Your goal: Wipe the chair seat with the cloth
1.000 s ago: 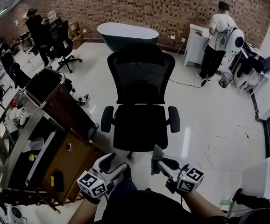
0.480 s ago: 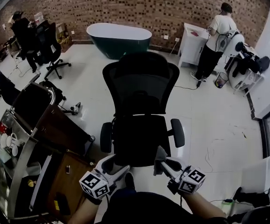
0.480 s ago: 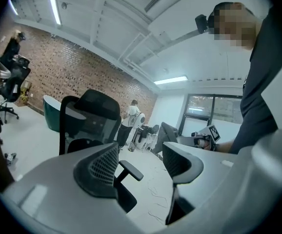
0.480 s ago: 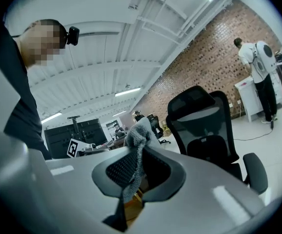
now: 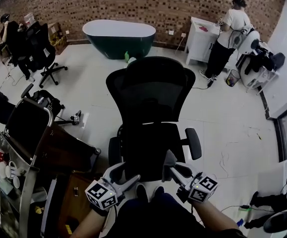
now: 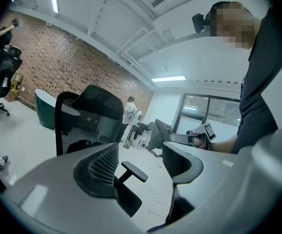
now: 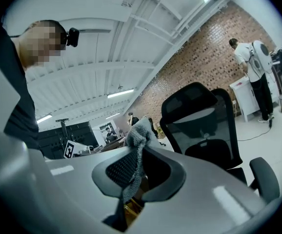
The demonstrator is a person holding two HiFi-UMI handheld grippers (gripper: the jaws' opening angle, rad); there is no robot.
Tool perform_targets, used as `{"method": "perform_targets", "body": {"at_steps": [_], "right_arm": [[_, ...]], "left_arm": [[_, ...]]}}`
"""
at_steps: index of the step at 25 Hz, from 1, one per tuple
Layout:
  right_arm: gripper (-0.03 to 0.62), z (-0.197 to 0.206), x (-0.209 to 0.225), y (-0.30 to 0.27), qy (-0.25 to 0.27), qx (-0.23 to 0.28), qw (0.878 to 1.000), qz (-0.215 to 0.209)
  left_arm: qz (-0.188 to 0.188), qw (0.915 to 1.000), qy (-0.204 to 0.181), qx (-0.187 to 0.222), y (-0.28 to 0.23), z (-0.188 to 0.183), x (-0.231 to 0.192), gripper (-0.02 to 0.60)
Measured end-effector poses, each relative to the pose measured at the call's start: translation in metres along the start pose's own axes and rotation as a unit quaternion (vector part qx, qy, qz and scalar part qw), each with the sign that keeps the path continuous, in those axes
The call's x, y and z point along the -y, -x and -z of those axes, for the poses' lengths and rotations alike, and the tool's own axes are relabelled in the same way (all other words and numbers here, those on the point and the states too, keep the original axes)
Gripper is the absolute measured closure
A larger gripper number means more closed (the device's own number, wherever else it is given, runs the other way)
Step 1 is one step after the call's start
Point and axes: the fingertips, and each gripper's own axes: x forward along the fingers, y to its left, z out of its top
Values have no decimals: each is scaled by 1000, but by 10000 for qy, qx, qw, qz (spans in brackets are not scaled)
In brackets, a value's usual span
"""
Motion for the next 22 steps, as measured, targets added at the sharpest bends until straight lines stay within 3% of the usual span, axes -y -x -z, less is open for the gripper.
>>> {"method": "perform_targets", "body": {"at_steps": [11,17,22], "right_arm": [[557,17,43,-68,-65,-492,9980,-398],[557,68,106,-123,-103,-1264,9908,-469],[557,133,182,-179,-265,-2061,9773,-402]], "left_arm": [[-529,9984,213,-47,-16,5,-60,273],[-817,9956,420,-208,-37,38,-107,272],[-940,9924,673,-415,-69,73,-153,272]]}}
